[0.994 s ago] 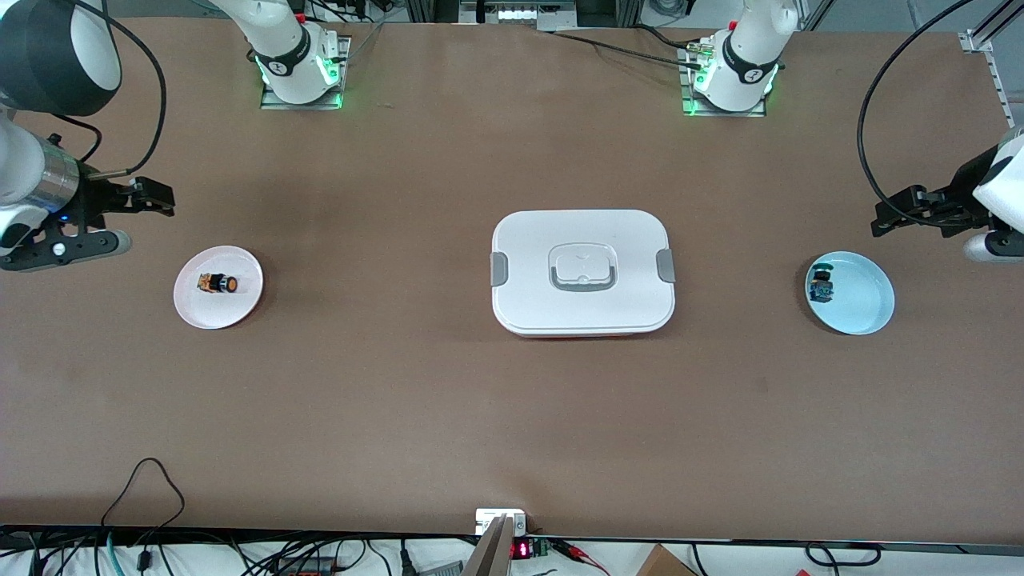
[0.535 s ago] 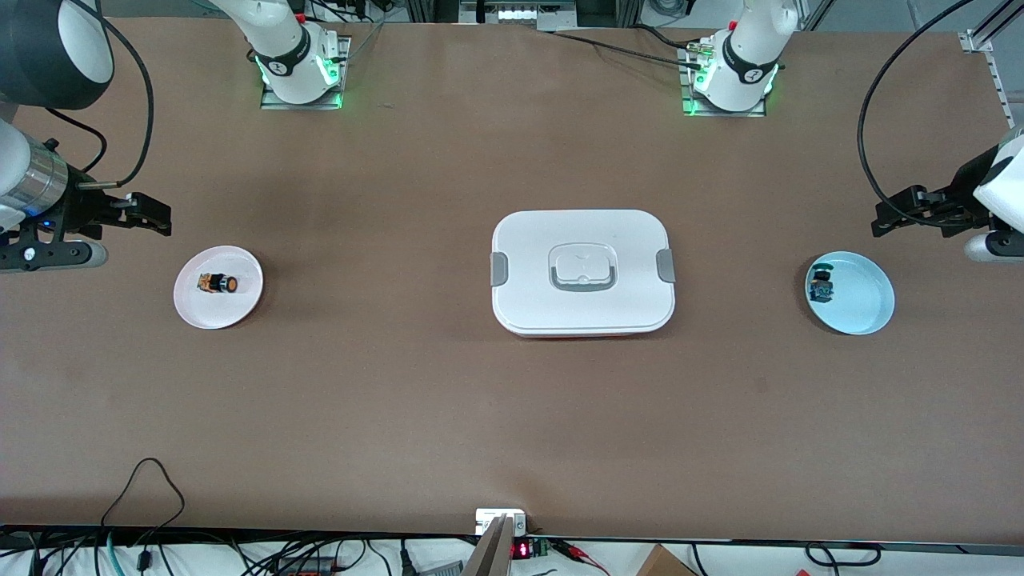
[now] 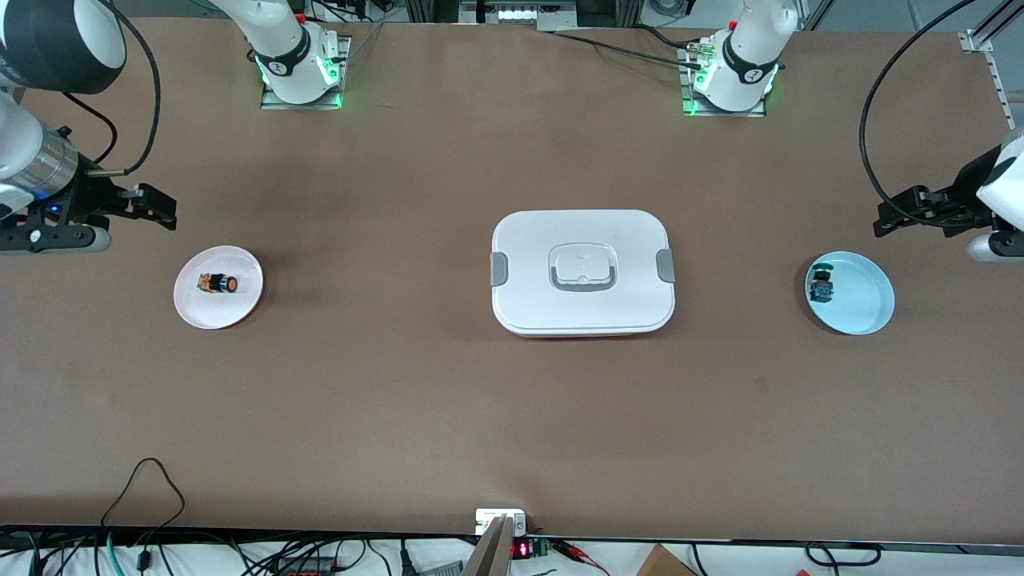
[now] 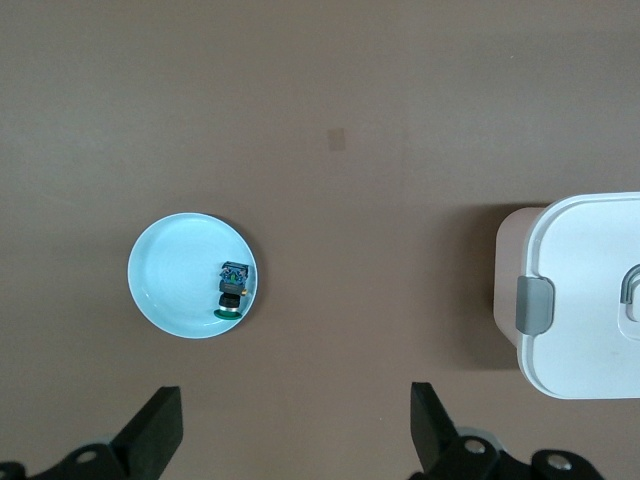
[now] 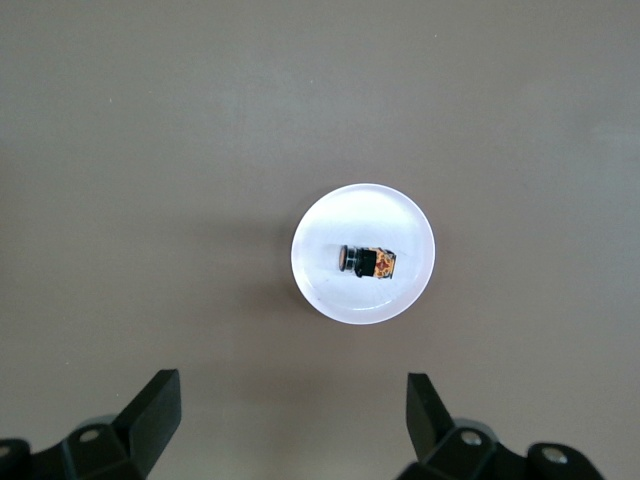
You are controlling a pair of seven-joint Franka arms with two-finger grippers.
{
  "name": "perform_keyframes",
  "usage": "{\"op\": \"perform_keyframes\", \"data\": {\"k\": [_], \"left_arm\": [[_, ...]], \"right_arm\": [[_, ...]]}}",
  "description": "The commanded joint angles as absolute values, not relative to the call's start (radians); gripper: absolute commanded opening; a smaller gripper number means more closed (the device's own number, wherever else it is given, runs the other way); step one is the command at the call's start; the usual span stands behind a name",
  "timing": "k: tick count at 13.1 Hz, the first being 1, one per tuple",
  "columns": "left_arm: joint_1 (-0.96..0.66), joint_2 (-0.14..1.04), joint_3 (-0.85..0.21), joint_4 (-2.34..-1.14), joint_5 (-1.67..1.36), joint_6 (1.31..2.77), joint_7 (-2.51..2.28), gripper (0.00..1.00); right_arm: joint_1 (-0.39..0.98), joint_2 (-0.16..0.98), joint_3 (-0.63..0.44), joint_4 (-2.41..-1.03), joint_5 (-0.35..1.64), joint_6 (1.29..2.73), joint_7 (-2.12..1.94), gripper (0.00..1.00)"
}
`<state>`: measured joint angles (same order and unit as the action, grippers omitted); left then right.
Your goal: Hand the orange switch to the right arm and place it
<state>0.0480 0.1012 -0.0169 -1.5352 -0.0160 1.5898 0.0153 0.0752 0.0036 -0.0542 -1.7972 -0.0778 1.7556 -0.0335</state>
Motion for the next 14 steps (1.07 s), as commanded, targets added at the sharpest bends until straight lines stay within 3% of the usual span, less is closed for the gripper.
{"op": "perform_keyframes", "data": {"k": [1, 7, 14], "left_arm": [[0.051, 0.109, -0.017, -1.509, -0.025, 1.566, 0.011, 1.00], [0.051, 0.109, -0.017, -1.509, -0.026, 1.566, 0.011, 1.00], [0.051, 0.107, -0.017, -1.508, -0.026, 1.566, 0.011, 1.00]], "right_arm": [[0.069, -0.043, -0.049, -1.829, -0.064, 1.735, -0.026, 1.00], [0.066, 0.063, -0.049, -1.677, -0.052, 1.694, -0.031, 1.00], [0.060, 0.052, -0.052, -1.613, -0.049, 1.619, -0.020, 1.00]]}}
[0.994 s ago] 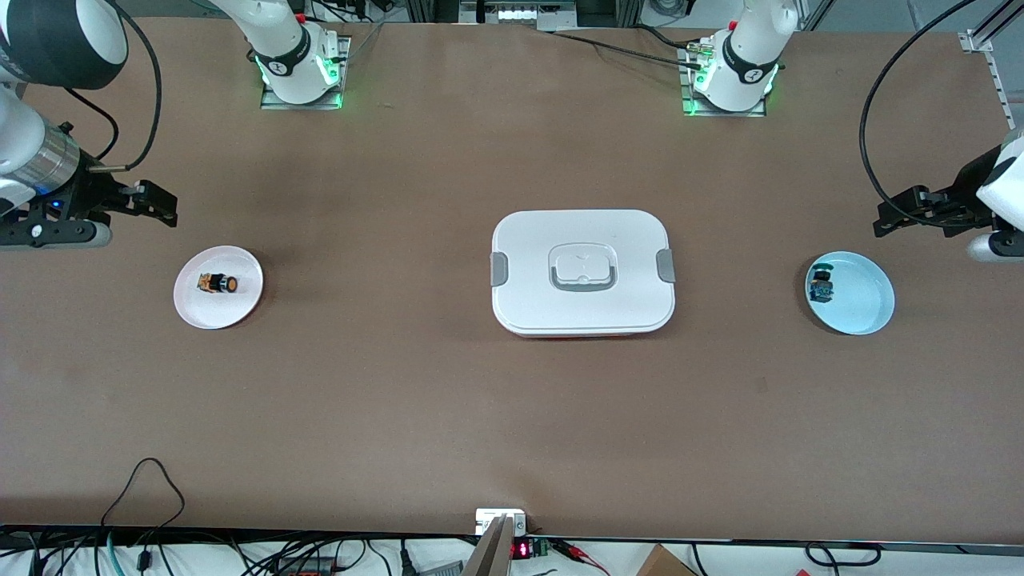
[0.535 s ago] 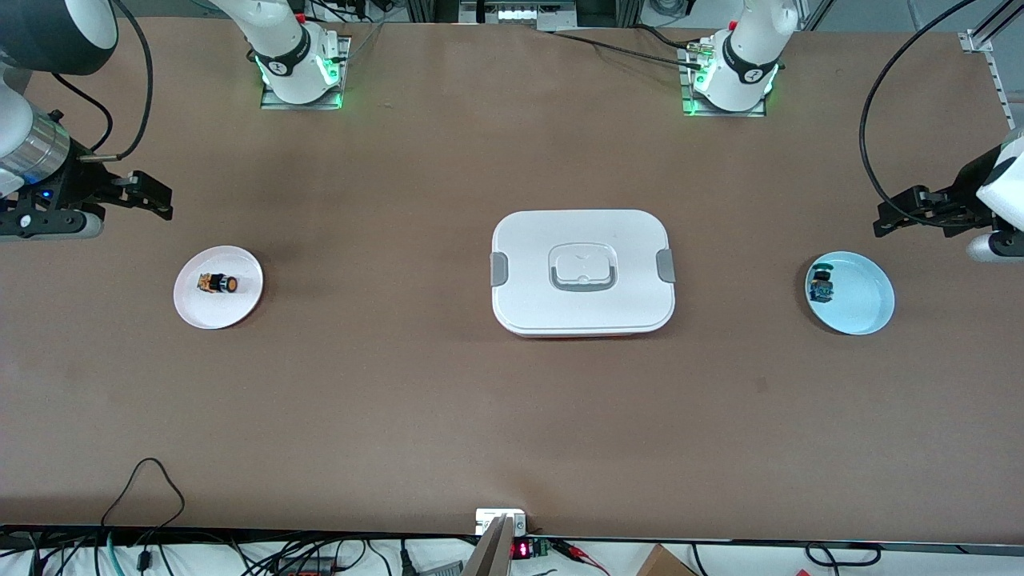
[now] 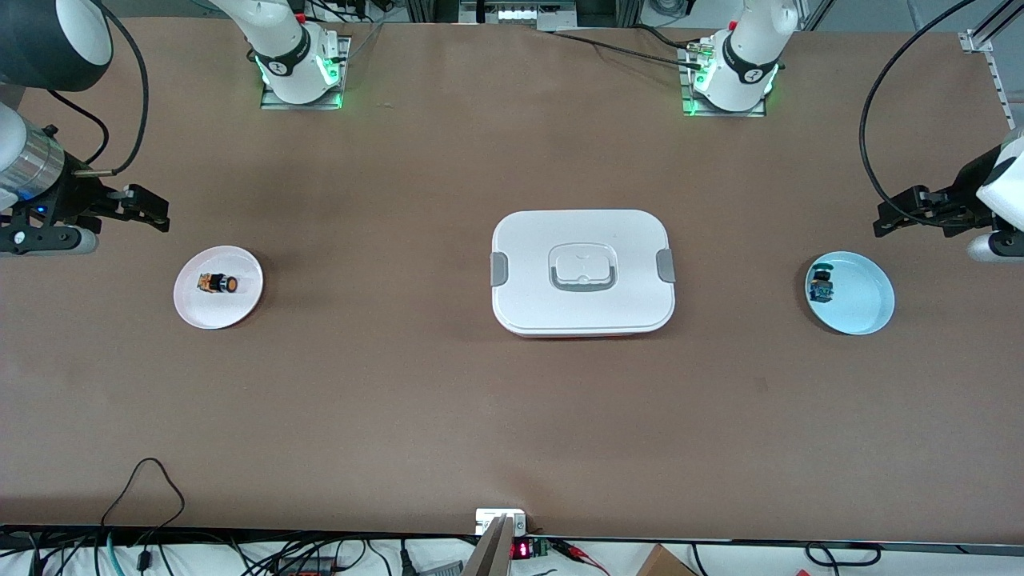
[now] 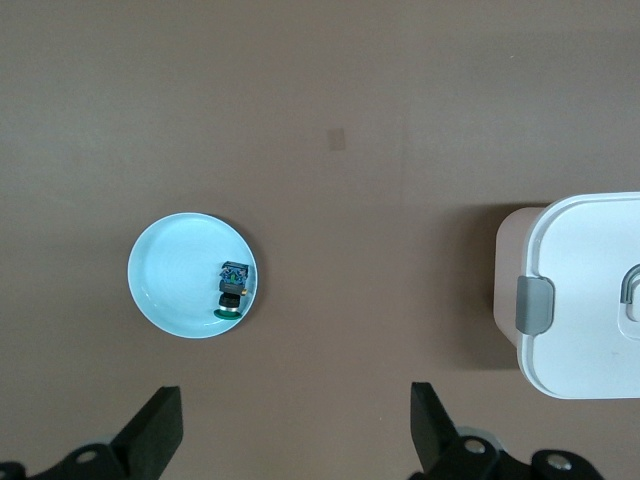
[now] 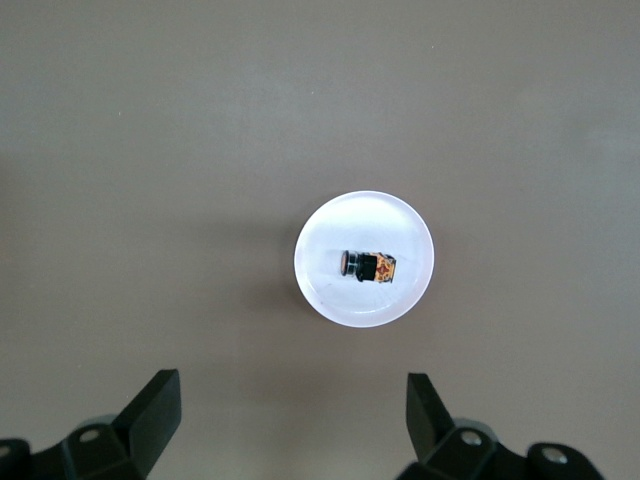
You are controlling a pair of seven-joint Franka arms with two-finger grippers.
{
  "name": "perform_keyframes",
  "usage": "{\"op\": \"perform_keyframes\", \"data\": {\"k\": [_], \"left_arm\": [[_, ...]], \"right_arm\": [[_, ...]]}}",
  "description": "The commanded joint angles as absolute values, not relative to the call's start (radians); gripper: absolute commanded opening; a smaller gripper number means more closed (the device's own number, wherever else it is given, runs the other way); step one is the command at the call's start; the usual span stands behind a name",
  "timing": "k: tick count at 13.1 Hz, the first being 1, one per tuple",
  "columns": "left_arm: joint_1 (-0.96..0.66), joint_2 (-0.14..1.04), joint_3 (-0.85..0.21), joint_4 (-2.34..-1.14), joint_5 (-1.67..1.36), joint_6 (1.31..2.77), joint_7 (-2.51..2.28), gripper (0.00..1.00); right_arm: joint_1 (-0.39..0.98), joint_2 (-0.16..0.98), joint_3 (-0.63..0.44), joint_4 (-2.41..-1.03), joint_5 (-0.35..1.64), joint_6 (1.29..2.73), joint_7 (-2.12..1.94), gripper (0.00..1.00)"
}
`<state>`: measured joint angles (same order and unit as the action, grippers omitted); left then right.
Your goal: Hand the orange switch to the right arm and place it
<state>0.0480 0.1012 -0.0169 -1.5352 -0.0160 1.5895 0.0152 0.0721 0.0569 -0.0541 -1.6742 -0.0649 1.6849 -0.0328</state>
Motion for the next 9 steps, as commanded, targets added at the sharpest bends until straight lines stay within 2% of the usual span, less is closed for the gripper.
{"op": "perform_keyframes", "data": {"k": [1, 9], "left_arm": [[0.051, 0.107, -0.018, -1.508, -0.026, 1.566, 0.011, 1.00], [0.052, 0.109, -0.017, -1.508, -0.028, 1.568, 0.011, 1.00]], "right_arm": [[0.058, 0.057, -0.054, -1.583, -0.048, 1.586, -0.023, 1.00], [0.063, 0.054, -0.049, -1.563, -0.046, 1.565, -0.020, 1.00]]}}
